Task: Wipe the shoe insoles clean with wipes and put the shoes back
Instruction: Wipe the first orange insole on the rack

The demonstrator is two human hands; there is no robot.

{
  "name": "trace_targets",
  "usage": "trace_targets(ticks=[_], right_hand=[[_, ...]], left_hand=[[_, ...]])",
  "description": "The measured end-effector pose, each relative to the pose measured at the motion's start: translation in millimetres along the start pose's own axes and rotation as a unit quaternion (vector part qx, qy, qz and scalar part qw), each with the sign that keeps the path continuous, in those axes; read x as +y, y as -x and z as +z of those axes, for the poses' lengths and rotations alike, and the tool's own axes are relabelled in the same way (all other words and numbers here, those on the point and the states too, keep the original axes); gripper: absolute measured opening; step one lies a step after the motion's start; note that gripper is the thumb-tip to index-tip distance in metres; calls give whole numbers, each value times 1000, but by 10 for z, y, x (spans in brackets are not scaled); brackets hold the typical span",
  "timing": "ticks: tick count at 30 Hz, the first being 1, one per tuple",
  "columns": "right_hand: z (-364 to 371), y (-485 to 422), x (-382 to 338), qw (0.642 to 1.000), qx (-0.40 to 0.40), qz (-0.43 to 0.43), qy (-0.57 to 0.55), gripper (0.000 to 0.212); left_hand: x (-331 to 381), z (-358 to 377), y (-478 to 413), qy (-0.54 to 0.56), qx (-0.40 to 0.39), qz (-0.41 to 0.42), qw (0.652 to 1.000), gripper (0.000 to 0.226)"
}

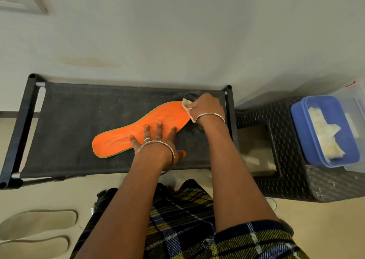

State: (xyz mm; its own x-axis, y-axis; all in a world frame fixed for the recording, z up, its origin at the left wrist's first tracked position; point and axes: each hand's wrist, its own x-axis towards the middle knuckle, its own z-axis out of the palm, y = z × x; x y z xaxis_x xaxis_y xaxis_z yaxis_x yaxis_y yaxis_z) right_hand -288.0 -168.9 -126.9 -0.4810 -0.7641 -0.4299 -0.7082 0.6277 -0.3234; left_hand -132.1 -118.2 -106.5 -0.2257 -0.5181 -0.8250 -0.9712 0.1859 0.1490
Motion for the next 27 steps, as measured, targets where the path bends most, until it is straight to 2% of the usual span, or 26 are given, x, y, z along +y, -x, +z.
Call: trace_targets(ticks=[2,6,10,16,22,24,27], right_hand=[[-19,13,23,1000,15,16,19,39],[24,26,-14,999,29,-28,16,26],[36,60,-62,998,6,-66,9,30],[-37,58,-56,998,-34,-22,54,31],[87,38,-38,997,72,-30,9,25],[83,16,-25,998,53,-26,5,25],[67,36,-62,998,-43,-21,42,38]], left_hand=[[-4,0,-9,1,1,1,1000,85],[15,3,-24,-10,-2,-3,1000,86],[22,20,-32,-10,-2,-5,1000,87],[1,16,-43,-19,-10,-2,1000,88],[-11,32,-26,-34,-9,5,999,89],[-15,32,-18,-36,-12,7,999,90],[-17,20,9,-47,-19,11,999,90]])
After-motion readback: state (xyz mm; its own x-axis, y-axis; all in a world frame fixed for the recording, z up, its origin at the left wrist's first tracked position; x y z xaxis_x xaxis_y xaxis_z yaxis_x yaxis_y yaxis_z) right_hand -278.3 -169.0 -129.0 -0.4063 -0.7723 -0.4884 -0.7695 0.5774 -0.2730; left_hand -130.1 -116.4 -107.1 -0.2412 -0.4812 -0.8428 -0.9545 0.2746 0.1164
